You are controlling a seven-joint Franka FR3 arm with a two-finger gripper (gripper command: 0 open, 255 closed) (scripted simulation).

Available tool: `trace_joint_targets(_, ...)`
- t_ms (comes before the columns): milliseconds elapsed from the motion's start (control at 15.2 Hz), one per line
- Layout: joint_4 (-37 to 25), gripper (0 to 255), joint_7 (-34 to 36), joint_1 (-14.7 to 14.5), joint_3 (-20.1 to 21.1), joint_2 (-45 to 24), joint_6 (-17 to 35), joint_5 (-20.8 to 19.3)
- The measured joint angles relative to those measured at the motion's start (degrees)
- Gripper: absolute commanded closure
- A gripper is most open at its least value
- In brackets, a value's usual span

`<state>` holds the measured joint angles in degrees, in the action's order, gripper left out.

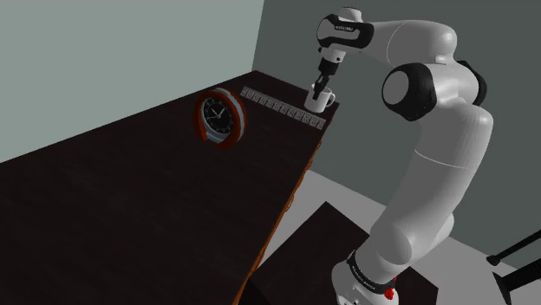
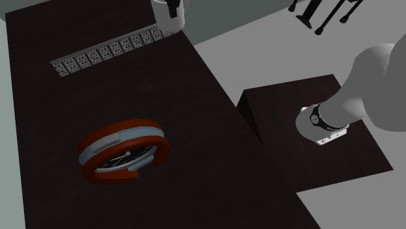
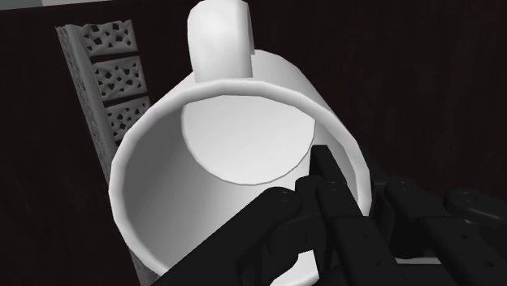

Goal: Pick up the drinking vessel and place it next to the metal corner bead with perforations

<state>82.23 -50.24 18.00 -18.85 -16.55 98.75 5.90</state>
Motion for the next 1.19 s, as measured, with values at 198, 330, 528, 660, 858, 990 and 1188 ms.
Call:
trace_joint_targets(198,2.59,255,0.00,-0.21,0.05,0.36,2.24,-0.09)
trace_joint_targets(330,4.05,255,0.04,-0.34,0.12,0.32,3.75,-0.06)
trace_joint_targets(528,6.09,255,-0.12,-0.37,0.17,0.07,6.01,0.06)
trace_joint_targets(660,7.38,255,-0.27,-0.36,0.20,-0.16,7.53,0.17)
trace_joint_targets(858,9.89,255,-0.39,-0.47,0.24,-0.08,9.93,0.21)
trace_joint_targets(990,10.87,255,-0.55,-0.42,0.29,-0.52,11.33,0.39)
trace_joint_targets(1188,12.50,255,-0.58,-0.52,0.42,-0.96,13.39,0.59)
